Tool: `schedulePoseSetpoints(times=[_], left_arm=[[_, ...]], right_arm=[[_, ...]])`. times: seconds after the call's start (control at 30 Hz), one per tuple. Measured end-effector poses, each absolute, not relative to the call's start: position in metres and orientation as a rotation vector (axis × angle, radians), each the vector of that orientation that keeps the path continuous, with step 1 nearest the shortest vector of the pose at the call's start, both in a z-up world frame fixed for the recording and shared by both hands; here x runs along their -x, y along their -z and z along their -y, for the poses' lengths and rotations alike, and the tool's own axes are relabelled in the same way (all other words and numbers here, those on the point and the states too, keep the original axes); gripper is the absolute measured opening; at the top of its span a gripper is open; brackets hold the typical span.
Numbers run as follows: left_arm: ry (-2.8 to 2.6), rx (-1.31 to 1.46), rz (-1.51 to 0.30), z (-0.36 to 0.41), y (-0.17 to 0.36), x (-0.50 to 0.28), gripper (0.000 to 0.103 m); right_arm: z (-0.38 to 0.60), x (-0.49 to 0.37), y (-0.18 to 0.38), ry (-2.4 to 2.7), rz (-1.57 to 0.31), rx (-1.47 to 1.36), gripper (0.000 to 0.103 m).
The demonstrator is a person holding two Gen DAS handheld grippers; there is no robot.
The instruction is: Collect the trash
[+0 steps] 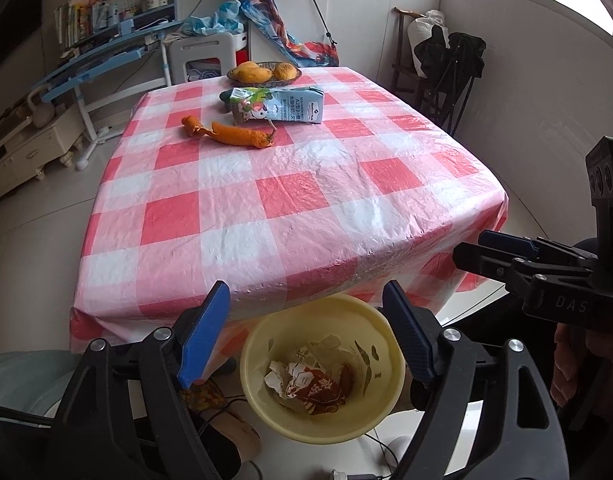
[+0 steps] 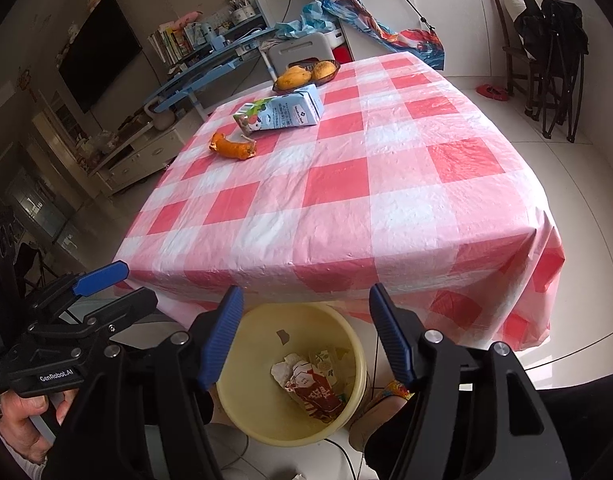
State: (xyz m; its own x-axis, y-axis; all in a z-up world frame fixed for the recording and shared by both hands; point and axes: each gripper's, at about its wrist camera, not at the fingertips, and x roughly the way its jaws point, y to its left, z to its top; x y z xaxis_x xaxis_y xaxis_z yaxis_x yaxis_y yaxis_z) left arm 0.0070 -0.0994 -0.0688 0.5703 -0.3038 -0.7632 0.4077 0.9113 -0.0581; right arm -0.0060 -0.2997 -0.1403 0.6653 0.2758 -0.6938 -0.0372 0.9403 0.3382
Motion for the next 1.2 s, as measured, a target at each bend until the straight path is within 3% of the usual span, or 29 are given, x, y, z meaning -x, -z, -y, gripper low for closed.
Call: schedulePoseSetpoints(times=[0.33,0.6,0.93,1.2], left_arm=[[0.371,-0.096,-0.835,0.089,0.060,-0.008,0.085],[0.255,0.051,-0.843,0.053,0.056,-0.027,0.088],[0.205,0.132,-0.822,0.035,0.048,-0.035,0.092],[0.213,0.175,-0.860,0.032,0.054,-0.045,0.093]], right_arm=[[0.284,-0.010,0.131,-0.207,-0.837,-0.263,0.068],[0.277,-0.087,0.105,-0.173,-0.866,-0.118,0.073],[0.299,-0.214,0.133,-0.034,-0.963,-0.069,0.084],[0.300,-0.254,0.154,0.061,-0.945,0.007,0.095]])
